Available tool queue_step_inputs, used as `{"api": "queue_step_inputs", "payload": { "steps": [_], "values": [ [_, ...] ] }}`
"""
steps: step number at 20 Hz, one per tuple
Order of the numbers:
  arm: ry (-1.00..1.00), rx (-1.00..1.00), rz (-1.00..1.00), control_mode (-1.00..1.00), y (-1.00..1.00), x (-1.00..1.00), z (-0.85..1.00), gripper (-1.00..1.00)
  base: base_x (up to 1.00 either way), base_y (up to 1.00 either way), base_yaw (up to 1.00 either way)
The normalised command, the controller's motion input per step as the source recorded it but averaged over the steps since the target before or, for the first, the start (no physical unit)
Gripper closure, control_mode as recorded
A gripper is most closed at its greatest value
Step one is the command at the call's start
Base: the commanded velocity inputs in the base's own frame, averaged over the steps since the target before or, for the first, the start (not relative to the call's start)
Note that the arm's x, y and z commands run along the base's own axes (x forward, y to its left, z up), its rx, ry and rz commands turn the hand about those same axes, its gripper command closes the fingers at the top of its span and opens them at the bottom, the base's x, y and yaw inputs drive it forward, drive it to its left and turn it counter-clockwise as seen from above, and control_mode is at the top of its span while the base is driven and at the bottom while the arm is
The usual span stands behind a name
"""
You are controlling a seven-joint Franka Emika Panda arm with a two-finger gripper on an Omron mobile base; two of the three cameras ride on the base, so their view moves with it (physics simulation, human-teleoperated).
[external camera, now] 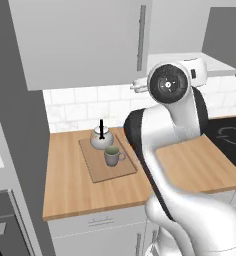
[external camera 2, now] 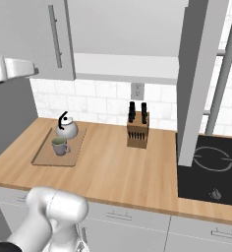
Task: Pick the kettle from the counter and place it on the tray. Then pick the mug from the cabinet and place it on the tray. Then close the cabinet doors.
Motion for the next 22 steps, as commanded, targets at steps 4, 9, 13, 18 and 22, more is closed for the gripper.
{"api": "queue_step_inputs", "payload": {
  "steps": [4, 9, 13, 18, 22],
  "values": [
    [0.06, 0.72, -0.53, -1.0, -0.13, -0.57, -0.14, -1.0, 0.0, 0.0, 0.0],
    [0.0, 0.82, -0.28, -1.0, -0.16, -0.55, -0.09, -1.0, 0.0, 0.0, 0.0],
    [-0.47, 0.53, -0.02, -1.0, -0.08, -0.61, -0.36, -1.0, 0.0, 0.0, 0.0],
    [-0.52, 0.25, -0.02, -1.0, -0.02, -0.2, -0.59, -1.0, 0.0, 0.0, 0.0],
    [-0.18, 0.06, -0.06, -1.0, 0.0, -0.13, -0.18, -1.0, 0.0, 0.0, 0.0]
  ]
}}
